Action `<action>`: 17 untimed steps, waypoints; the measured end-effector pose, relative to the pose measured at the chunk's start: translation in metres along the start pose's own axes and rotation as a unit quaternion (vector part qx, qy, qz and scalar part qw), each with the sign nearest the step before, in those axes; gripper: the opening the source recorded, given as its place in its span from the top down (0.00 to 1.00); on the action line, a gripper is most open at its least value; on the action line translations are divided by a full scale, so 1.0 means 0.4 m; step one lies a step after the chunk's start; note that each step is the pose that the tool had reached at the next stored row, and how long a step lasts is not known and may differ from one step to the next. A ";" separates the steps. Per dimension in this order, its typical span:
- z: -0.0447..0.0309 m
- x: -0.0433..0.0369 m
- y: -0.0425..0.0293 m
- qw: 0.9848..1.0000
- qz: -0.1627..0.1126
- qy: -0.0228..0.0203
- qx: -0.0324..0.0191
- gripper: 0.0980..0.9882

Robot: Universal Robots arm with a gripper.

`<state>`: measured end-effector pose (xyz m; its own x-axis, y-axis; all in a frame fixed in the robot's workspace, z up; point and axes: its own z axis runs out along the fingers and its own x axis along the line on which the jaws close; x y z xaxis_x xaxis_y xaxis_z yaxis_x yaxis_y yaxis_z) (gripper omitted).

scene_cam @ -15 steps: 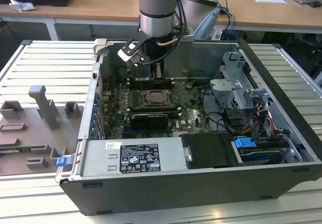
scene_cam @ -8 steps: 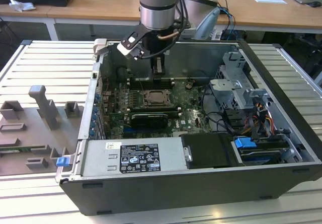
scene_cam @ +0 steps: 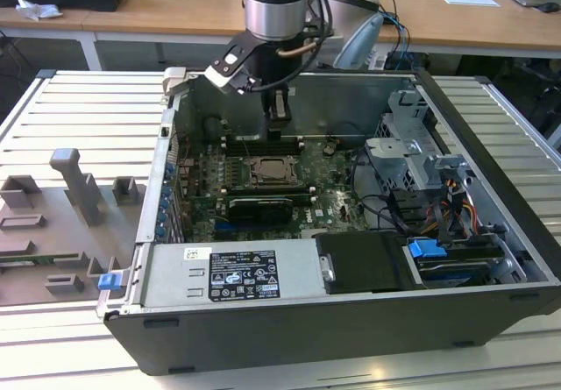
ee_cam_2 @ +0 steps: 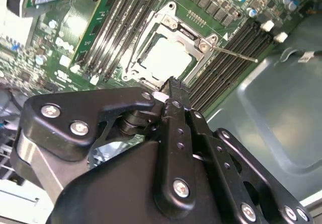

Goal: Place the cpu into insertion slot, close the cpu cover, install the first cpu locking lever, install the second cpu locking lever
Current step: 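Install the first cpu locking lever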

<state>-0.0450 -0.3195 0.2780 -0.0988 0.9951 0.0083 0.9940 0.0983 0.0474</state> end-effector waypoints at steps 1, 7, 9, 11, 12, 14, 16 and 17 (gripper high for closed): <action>0.003 0.000 0.000 1.000 -0.012 0.001 0.001 0.99; 0.016 0.000 -0.001 0.997 -0.083 0.004 0.004 0.99; 0.017 0.000 -0.001 0.995 -0.098 0.005 0.005 0.99; 0.018 0.001 -0.001 0.993 -0.118 0.006 0.006 0.99; 0.018 0.001 -0.001 0.992 -0.127 0.006 0.006 0.99; 0.018 0.001 -0.001 0.990 -0.143 0.007 0.006 0.99; 0.018 0.001 -0.001 0.986 -0.165 0.008 0.007 0.99; 0.018 0.001 -0.001 0.984 -0.176 0.008 0.007 0.99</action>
<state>-0.0450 -0.3189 0.2707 -0.4380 0.8989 0.0097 0.8985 0.4374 0.0371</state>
